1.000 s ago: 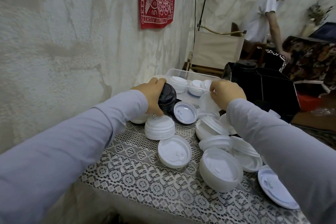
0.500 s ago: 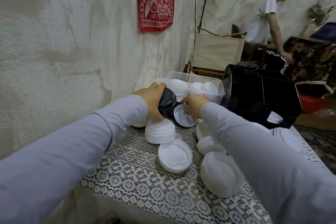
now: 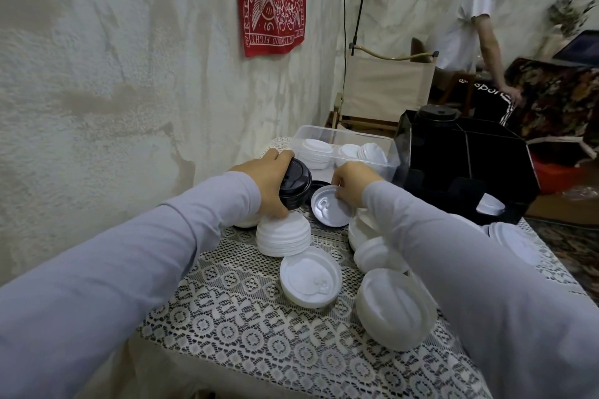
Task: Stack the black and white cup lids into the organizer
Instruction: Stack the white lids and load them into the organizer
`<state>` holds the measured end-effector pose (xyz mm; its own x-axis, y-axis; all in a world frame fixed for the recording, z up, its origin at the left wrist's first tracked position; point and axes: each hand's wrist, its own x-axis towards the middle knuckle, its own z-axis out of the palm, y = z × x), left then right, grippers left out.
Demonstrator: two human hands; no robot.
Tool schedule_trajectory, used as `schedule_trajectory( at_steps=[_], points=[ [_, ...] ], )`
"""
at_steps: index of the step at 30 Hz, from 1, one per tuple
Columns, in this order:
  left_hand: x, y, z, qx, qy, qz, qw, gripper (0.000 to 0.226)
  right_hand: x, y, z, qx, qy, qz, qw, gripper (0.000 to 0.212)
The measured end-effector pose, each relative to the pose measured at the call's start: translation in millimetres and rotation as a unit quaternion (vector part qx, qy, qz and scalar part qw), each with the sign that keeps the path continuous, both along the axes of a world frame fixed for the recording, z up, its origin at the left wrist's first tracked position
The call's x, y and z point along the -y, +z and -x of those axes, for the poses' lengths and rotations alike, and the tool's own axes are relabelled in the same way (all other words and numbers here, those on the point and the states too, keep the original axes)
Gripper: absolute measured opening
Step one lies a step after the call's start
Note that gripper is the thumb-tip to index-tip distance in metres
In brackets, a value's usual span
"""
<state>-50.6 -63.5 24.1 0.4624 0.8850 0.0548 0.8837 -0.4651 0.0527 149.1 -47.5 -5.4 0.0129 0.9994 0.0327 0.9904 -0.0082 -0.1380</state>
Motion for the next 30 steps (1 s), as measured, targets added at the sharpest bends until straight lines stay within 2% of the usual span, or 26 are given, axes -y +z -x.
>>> schedule_trajectory(
  at_steps=[5,9,15,24,30],
  points=[
    [2.3,1.9,-1.9,-0.004,-0.003,-0.009,1.000,0.103,2.9,-0.7,-2.6,-0.004,0.008,0.000,1.000,0.023],
    [4.3,3.8,-2.7,-0.003,-0.005,-0.011,1.000,0.102,5.6,3.9,-3.1,-0.022,0.012,-0.013,1.000,0.009],
    [7.0,4.8,-3.3,-0.005,-0.008,-0.008,1.000,0.101,12.3,9.9,-7.7,-0.072,0.012,-0.039,0.997,0.005],
    [9.2,7.4,-3.4,-0.010,-0.008,-0.010,1.000,0.099,20.7,15.3,-13.4,-0.091,0.017,-0.047,0.995,0.025],
    [11.4,7.9,-0.8,-0.007,-0.001,-0.009,1.000,0.101,23.2,20.9,-18.0,-0.109,-0.004,-0.043,0.993,0.024]
  ],
)
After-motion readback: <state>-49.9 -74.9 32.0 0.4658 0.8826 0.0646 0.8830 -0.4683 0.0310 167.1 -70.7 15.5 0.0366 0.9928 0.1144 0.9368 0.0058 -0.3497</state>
